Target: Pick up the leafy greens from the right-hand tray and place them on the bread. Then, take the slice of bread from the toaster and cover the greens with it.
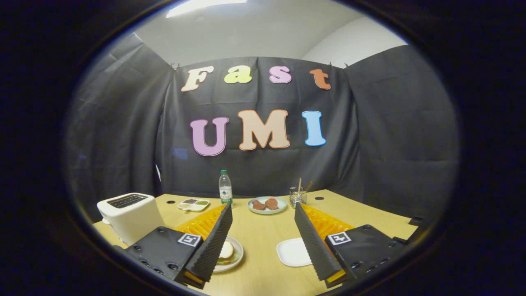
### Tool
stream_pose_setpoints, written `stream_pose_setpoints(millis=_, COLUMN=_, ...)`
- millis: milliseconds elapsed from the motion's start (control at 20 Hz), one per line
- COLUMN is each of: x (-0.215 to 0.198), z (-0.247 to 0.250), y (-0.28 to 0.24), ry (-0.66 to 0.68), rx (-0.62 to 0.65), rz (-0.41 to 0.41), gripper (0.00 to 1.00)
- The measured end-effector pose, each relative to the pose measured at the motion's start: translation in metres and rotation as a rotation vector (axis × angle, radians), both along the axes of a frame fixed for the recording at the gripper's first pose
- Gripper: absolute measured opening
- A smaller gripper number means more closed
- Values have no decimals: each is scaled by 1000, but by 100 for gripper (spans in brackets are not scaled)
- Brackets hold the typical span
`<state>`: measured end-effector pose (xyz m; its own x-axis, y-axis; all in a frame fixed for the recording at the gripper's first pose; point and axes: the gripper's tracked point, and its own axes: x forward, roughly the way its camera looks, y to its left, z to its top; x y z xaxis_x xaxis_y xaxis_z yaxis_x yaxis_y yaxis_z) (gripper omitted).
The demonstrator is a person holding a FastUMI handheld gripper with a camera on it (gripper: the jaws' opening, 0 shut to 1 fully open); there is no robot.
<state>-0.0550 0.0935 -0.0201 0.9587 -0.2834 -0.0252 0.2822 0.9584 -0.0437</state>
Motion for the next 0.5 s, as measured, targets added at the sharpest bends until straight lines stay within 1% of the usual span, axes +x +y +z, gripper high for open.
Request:
stream_pose_setpoints(millis=300, x=-11, z=-6, y=-7, ry=27, rx=-18, rz=-10, gripper=96)
stream_pose_setpoints(millis=500, x=-17, z=-3, y=-13, ry=22, rx=-21, rz=-17, gripper=96)
